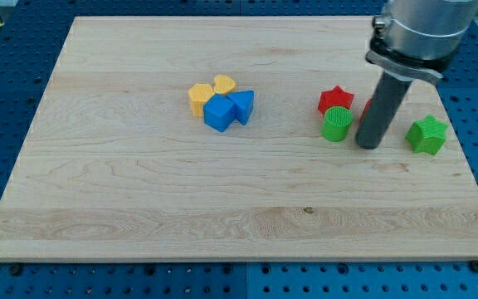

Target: Place the red circle above the green star

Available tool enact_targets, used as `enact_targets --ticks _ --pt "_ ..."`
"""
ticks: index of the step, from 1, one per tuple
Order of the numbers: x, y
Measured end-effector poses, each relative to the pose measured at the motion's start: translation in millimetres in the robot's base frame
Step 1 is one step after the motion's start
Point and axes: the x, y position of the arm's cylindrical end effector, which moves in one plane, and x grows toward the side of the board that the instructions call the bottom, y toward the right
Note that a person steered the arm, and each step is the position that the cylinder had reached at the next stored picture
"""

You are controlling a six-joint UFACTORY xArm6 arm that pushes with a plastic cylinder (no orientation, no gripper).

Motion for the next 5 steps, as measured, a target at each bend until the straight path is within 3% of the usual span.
enact_targets --ticks 4,5 --pt "-43.2 -2.4" --pt "-44.0 19.7"
